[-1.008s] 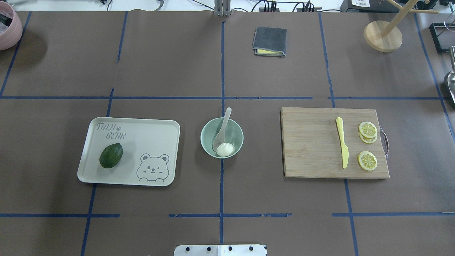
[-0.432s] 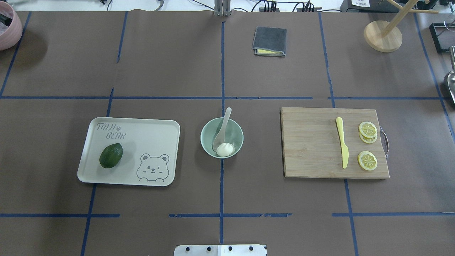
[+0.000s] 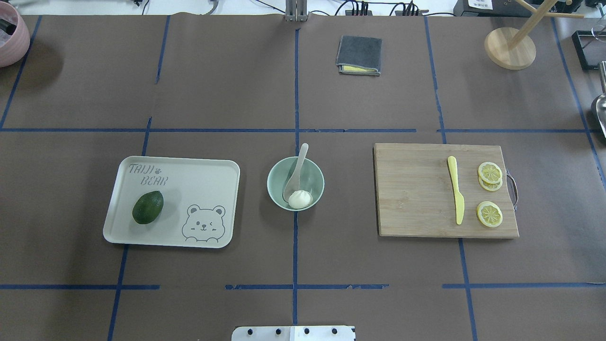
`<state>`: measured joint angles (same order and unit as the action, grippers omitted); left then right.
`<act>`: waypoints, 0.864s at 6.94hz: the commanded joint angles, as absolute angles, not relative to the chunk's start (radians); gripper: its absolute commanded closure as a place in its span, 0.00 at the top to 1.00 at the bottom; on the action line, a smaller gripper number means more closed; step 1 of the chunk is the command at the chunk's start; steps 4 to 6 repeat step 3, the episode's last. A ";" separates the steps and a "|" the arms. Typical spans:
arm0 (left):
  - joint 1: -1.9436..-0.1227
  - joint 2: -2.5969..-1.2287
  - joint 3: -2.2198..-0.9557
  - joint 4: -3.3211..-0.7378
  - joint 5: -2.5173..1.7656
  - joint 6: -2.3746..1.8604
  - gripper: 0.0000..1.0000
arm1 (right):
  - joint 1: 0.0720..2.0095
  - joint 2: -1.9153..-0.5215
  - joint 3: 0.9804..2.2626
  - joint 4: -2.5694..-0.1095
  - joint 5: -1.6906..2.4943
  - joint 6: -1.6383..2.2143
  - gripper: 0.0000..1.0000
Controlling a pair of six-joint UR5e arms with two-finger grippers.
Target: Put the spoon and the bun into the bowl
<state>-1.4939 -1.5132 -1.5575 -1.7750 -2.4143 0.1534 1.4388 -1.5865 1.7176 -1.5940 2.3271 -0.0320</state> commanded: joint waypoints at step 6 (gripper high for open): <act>-1.557 -1.593 -1.601 -1.549 -2.413 0.153 1.00 | 1.456 -1.574 1.736 -1.603 2.359 -0.032 1.00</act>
